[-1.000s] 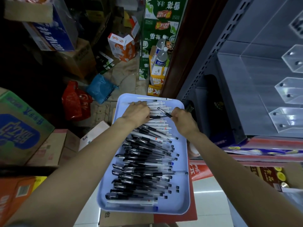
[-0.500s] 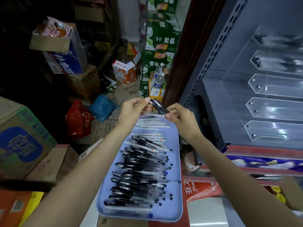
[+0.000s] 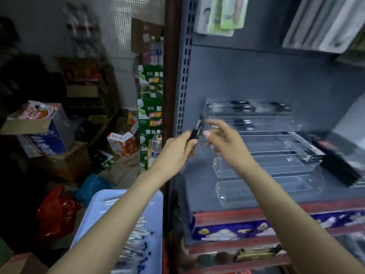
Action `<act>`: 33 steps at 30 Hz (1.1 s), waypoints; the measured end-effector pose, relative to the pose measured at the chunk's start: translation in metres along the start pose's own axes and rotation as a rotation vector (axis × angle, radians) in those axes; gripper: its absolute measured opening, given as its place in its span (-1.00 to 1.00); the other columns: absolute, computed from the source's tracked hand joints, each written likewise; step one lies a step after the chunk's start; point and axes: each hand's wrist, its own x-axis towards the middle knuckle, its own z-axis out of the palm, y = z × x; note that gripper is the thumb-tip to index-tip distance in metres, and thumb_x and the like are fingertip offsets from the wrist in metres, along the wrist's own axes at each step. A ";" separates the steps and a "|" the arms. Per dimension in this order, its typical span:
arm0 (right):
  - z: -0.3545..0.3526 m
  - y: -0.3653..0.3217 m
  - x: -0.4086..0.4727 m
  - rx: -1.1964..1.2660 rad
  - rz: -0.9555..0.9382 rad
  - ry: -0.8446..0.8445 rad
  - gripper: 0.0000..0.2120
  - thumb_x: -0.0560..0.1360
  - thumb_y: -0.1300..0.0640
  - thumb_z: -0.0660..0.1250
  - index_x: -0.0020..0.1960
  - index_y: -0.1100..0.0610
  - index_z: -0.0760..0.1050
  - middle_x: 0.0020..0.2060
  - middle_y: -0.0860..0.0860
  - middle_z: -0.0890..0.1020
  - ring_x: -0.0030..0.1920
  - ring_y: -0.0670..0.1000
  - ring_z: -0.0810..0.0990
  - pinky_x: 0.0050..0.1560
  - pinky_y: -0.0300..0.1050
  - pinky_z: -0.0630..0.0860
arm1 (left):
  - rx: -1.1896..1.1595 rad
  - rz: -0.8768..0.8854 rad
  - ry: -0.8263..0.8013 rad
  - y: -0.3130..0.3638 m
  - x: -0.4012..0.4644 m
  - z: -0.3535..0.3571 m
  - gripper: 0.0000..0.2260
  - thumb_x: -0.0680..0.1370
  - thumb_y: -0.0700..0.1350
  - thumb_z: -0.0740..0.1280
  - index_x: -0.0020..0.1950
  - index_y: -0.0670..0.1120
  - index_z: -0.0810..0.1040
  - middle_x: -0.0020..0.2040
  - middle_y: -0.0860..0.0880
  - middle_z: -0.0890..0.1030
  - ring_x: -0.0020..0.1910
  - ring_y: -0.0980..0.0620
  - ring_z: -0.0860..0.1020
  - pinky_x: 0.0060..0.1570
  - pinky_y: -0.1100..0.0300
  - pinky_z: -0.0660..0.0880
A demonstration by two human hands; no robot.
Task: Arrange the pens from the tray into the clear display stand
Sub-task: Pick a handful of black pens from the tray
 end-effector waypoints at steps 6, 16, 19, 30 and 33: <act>-0.111 0.024 0.015 0.235 -0.078 -0.030 -0.83 0.48 0.40 0.30 -0.14 0.15 0.50 -0.25 0.08 0.62 -0.29 -0.13 0.62 -0.19 -0.33 0.54 | 0.108 0.076 -0.067 0.069 0.053 0.052 -0.85 0.61 0.01 0.16 -0.06 -0.02 0.44 -0.29 0.00 0.55 -0.28 0.02 0.52 -0.20 0.08 0.43; -0.212 0.075 0.074 0.280 -0.036 0.207 -0.85 0.47 0.31 0.36 -0.22 0.11 0.52 -0.28 0.04 0.63 -0.26 -0.06 0.66 0.01 -0.16 0.57 | 0.501 -0.132 0.157 0.095 0.104 0.086 -0.66 0.63 -0.17 0.07 0.40 -0.11 0.37 0.01 -0.18 0.46 0.07 -0.19 0.43 0.08 -0.08 0.42; -0.210 0.089 0.088 0.150 0.003 0.196 -0.85 0.47 0.29 0.37 -0.23 0.09 0.53 -0.29 0.04 0.65 -0.19 0.01 0.69 0.17 0.01 0.54 | 0.464 -0.151 0.156 0.090 0.103 0.085 -0.66 0.62 -0.21 0.12 0.39 -0.12 0.39 0.01 -0.18 0.47 0.09 -0.19 0.42 0.11 -0.05 0.41; -0.203 0.092 0.107 -0.425 -0.153 -0.035 -0.92 0.42 0.21 0.44 -0.11 0.21 0.66 -0.19 0.04 0.66 -0.16 -0.06 0.56 -0.09 -0.40 0.37 | 0.343 -0.126 0.294 0.098 0.104 0.079 -0.86 0.55 -0.19 0.30 0.10 -0.13 0.55 -0.01 -0.02 0.57 -0.05 0.12 0.46 -0.02 0.34 0.32; -0.205 0.092 0.110 -0.422 -0.120 -0.069 -0.92 0.41 0.21 0.44 -0.11 0.21 0.66 -0.18 0.02 0.65 -0.14 -0.07 0.55 -0.11 -0.40 0.35 | 0.348 -0.136 0.286 0.096 0.104 0.078 -0.85 0.55 -0.17 0.31 0.10 -0.12 0.55 -0.02 0.00 0.55 -0.06 0.15 0.45 -0.04 0.40 0.29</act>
